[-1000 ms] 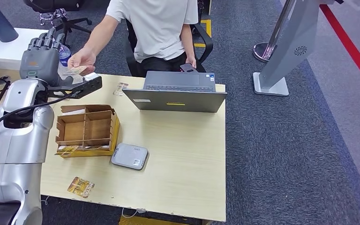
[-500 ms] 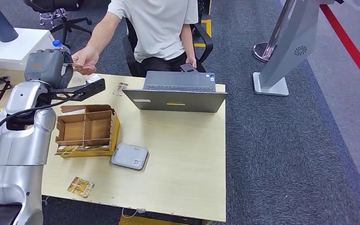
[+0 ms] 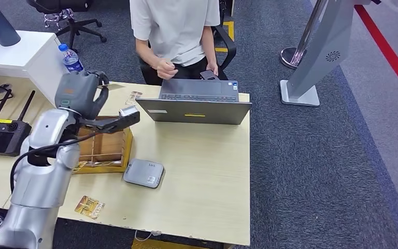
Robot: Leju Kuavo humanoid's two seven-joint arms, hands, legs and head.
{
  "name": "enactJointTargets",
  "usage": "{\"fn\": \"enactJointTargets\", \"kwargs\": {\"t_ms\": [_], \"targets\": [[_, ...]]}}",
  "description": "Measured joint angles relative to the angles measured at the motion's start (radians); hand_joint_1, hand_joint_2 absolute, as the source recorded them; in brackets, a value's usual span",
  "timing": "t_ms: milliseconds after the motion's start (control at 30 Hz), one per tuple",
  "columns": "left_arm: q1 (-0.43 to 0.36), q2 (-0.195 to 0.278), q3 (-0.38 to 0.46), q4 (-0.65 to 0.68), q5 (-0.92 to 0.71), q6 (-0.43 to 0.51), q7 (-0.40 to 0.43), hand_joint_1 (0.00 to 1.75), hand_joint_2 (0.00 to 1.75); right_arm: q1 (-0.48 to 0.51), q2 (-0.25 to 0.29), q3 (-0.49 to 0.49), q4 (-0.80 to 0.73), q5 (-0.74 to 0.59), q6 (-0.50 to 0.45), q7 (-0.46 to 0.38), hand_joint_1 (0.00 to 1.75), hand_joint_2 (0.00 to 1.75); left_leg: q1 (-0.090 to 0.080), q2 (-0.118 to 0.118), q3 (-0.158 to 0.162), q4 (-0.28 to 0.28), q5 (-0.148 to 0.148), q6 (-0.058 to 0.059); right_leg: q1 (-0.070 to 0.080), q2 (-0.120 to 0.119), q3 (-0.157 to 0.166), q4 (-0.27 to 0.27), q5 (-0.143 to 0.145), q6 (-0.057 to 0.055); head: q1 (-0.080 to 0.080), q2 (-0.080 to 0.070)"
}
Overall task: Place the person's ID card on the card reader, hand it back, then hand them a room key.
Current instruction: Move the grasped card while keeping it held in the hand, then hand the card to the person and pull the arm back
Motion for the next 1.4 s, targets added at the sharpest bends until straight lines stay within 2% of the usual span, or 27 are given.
{"fn": "enactJointTargets", "kwargs": {"t_ms": [200,433,600,800,967,1133,1233,1400], "targets": [[0.143,0.0,-0.173,-0.082,0.014,0.045,-0.003,1.75,1.75,0.0,0.001,-0.002,0.004,-0.004,-0.012,0.001,0.0,0.0,0.0,0.0,0.0,0.0,-0.001,0.0,-0.001,0.0,0.0,0.0,-0.001,0.001,0.0,0.0],[0.217,0.036,-0.304,-0.08,-0.002,0.035,0.022,1.75,1.75,0.0,0.002,-0.007,0.004,-0.004,-0.014,0.003,0.0,0.0,0.0,0.0,0.0,0.0,-0.001,0.001,0.0,0.0,0.0,0.0,-0.001,0.001,0.0,0.0],[0.224,0.072,-0.335,-0.052,-0.083,-0.077,0.121,1.75,1.75,0.005,0.004,-0.008,0.005,0.005,-0.047,-0.035,0.0,0.0,0.0,0.0,0.0,-0.001,-0.001,0.001,0.0,0.0,0.0,0.0,-0.001,0.001,0.0,0.0],[0.25,0.097,-0.335,-0.028,-0.134,-0.157,0.173,1.75,1.75,0.006,0.005,-0.009,0.005,0.006,-0.049,-0.034,0.0,0.0,0.0,0.0,0.0,0.0,-0.001,0.001,-0.001,0.0,0.0,0.0,-0.001,0.001,0.0,0.0],[0.28,0.105,-0.335,-0.008,-0.152,-0.203,0.18,1.75,1.75,0.006,0.005,-0.012,0.007,0.006,-0.049,-0.033,0.0,0.0,0.0,-0.002,0.0,0.0,-0.001,0.001,-0.001,-0.002,0.001,0.0,-0.002,0.002,0.0,0.0],[0.282,0.114,-0.335,0.009,-0.105,-0.222,0.13,1.75,1.75,0.006,0.005,-0.012,0.007,0.006,-0.048,-0.033,0.0,0.0,0.0,-0.003,0.0,-0.001,-0.001,0.001,-0.001,-0.003,0.002,0.0,-0.002,0.003,0.0,0.0],[0.281,0.122,-0.335,0.013,-0.069,-0.195,0.096,1.75,1.75,0.006,0.005,-0.012,0.008,0.006,-0.047,-0.033,0.0,0.0,0.0,-0.003,0.001,0.0,-0.001,0.001,-0.001,-0.003,0.002,0.0,-0.002,0.002,0.0,0.0],[0.28,0.106,-0.334,-0.029,-0.052,0.021,0.099,1.75,1.75,0.008,0.005,-0.019,0.008,-0.005,-0.044,-0.022,0.0,0.0,0.0,-0.004,0.0,0.0,-0.001,0.001,-0.001,-0.004,0.002,0.0,-0.002,0.002,0.0,0.0]]}}
